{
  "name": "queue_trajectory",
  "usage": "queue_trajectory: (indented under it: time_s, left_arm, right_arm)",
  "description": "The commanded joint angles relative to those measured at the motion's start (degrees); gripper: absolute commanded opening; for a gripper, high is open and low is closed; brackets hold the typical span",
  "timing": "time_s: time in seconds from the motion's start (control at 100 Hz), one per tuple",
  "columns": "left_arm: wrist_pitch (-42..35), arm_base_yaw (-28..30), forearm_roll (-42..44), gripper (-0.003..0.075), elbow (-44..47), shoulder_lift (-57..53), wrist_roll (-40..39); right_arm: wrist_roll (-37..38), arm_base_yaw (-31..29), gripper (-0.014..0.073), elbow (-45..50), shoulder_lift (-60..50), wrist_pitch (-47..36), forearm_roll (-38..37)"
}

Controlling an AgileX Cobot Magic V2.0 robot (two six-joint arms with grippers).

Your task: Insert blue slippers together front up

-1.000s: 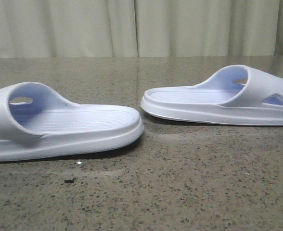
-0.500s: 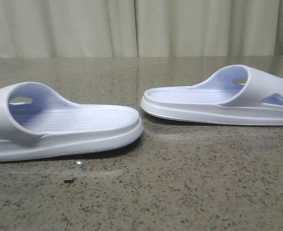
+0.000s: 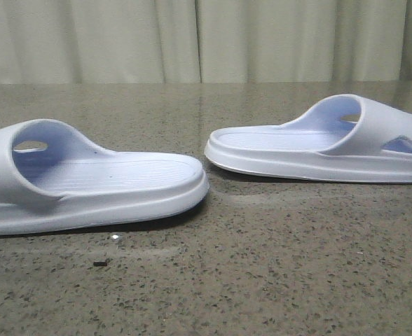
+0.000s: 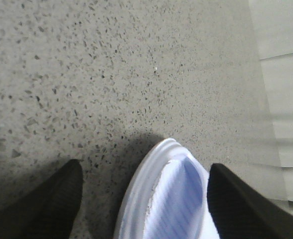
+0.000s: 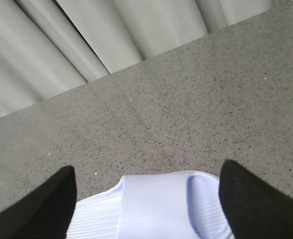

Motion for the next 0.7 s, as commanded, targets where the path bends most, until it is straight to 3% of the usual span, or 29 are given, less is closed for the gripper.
queue_trajectory:
  time_s: [0.0, 0.37, 0.69]
  left_arm:
    - [-1.2, -0.1, -1.1, 0.0466, -1.8, 0.5, 0.0]
    - [-0.2, -0.1, -2.7, 0.0466, -1.9, 4.7, 1.9]
    - [0.9, -0.1, -8.2, 0.0466, -1.9, 6.5, 9.9]
  right_arm:
    - [0.1, -0.4, 0.0516, -2.1, 0.5, -4.7, 0.7]
    - [0.1, -0.4, 0.0517, -2.1, 0.5, -4.7, 0.7]
    - [0.1, -0.4, 0.0516, -2.1, 0.5, -4.7, 0.7]
